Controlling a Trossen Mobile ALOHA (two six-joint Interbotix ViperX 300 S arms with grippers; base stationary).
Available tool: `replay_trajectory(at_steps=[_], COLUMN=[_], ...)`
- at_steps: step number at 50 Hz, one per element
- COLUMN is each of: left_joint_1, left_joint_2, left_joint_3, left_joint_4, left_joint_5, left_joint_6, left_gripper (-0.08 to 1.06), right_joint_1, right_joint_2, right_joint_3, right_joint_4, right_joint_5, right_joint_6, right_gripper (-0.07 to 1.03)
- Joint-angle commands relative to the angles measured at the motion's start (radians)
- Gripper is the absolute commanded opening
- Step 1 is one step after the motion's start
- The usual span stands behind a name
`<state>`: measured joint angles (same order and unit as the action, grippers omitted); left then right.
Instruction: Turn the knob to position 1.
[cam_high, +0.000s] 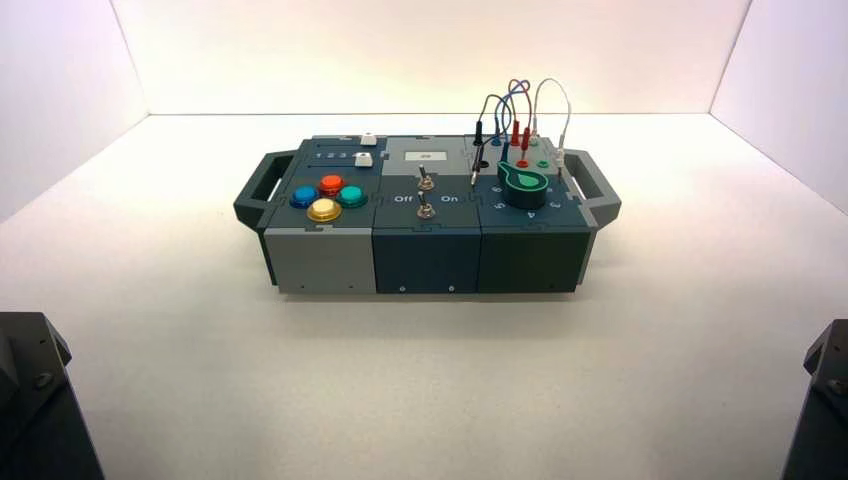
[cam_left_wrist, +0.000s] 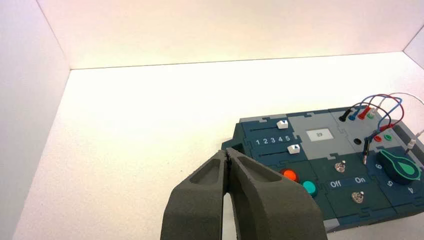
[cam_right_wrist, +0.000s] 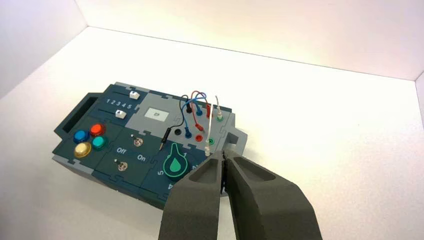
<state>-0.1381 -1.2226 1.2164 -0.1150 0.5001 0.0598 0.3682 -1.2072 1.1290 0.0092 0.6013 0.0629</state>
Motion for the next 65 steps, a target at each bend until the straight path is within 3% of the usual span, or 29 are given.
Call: replay_trajectory(at_steps=[1,14,24,36,43,65], left_joint_1=[0.003,0.005,0.003,0.003,0.005,0.003], left_joint_2=[0.008,0.006,0.008,0.011,0.012,0.008], left_joint_3=[-0.017,-0.015,-0.015,-0.015,-0.015,-0.015], left_joint_4=[0.002,0.002,0.002,0.002,0.0,-0.002], left_joint_5=[-0.006,-0.006,-0.006,-0.006,-0.006,-0.006], left_joint_6=[0.0,0.0,-0.002,-0.002,-0.002,-0.002], left_gripper=[-0.03,-0.03,-0.03,-0.03,-0.03,-0.03], right_joint_1=[-0.003,0.012,0.064,0.17,0.206,0.206], right_joint_2=[0.008,0.011,0.066,0.291,0.454,0.904], right_joint_3=[-0.014,-0.015,-0.028,-0.071,-0.12,-0.344], right_joint_4=[0.003,0.005,0.015,0.091,0.095,0.095], right_joint_5=[-0.008,-0.006,-0.014,-0.057,-0.087,-0.098], right_joint_6=[0.003,0.003,-0.002,0.0,0.002,-0.003], right_gripper=[-0.02,-0.02,-0.02,-0.02,-0.02,-0.02])
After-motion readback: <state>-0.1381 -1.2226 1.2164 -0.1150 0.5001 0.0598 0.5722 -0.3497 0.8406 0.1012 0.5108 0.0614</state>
